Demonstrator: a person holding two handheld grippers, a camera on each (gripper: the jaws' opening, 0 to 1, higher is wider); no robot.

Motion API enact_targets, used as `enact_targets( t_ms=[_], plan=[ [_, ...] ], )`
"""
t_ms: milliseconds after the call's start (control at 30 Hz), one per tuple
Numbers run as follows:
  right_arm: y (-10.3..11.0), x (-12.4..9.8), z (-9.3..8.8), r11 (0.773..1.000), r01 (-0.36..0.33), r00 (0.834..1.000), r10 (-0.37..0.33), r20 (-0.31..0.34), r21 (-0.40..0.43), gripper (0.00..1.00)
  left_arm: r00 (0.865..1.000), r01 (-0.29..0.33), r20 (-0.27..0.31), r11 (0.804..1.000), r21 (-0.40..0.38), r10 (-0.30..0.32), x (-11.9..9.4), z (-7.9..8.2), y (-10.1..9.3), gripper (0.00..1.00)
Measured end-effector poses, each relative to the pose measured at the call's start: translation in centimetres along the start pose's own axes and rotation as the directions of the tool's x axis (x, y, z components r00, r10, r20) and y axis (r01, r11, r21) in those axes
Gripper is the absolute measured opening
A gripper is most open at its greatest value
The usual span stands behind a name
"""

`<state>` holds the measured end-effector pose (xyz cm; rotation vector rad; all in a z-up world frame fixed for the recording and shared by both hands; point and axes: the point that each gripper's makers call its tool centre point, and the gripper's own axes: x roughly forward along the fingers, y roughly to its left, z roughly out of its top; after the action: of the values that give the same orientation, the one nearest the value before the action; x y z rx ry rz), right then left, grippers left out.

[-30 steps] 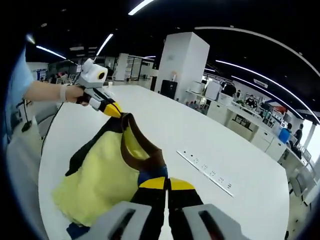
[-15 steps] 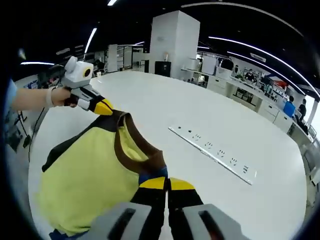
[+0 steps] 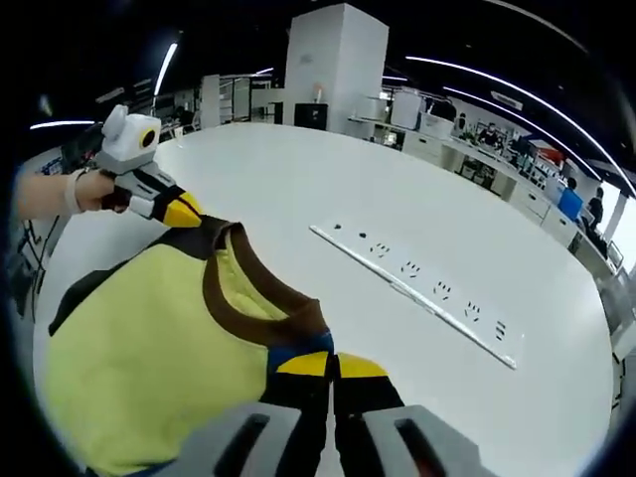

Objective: Fold the garment on the visible template until the final outline fits inside the template.

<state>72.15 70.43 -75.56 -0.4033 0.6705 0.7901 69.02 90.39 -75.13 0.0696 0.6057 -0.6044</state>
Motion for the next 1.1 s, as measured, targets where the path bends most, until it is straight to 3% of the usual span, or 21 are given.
enact_targets(
  t_ms=[133,433,600,667,767,833,933,1100],
  plan=[
    [0.3,0.2,-0.5,1.0,0.001,1.0,-0.001,-0.014,-0.017,0.0,1.0,-0.021,-0.009,0.999,0.042,0.021,0.1,-0.2,0.1,0.0],
    [0.3,0.7,-0.9,0.999,-0.009,0.999,0.008,-0.031,-0.054,0.0,0.999,-0.031,-0.019,0.999,0.037,0.032,0.2,-0.7,0.2,0.0],
    [0.4,0.9,-1.1,1.0,-0.029,0.999,0.029,-0.03,-0.008,0.0,0.999,-0.044,-0.021,0.998,0.047,0.045,-0.1,-0.9,0.5,0.01],
    [0.6,0.6,-1.2,0.999,-0.039,0.999,0.039,-0.032,0.005,0.0,0.998,-0.054,-0.012,0.995,0.084,0.055,-0.3,-0.8,0.7,0.15],
    [0.7,0.1,-1.3,0.999,-0.047,0.999,0.048,-0.024,0.015,0.09,0.998,-0.059,0.003,0.993,0.102,0.059,-0.7,-0.4,0.6,0.34],
    [1.0,-0.3,-1.1,0.997,-0.061,0.998,0.061,0.0,0.057,0.14,0.999,-0.048,0.019,0.993,0.107,0.046,-1.1,0.0,0.4,0.39],
    [1.9,-0.9,-0.8,0.985,-0.117,0.993,0.112,0.044,0.128,0.3,0.999,-0.013,0.034,0.995,0.1,0.01,-1.5,0.4,-0.5,0.49],
    [2.4,-2.2,-1.3,0.98,-0.14,0.989,0.132,0.063,0.141,0.56,0.998,0.033,0.052,0.993,0.111,-0.039,-2.5,1.0,-2.1,0.67]
  ],
)
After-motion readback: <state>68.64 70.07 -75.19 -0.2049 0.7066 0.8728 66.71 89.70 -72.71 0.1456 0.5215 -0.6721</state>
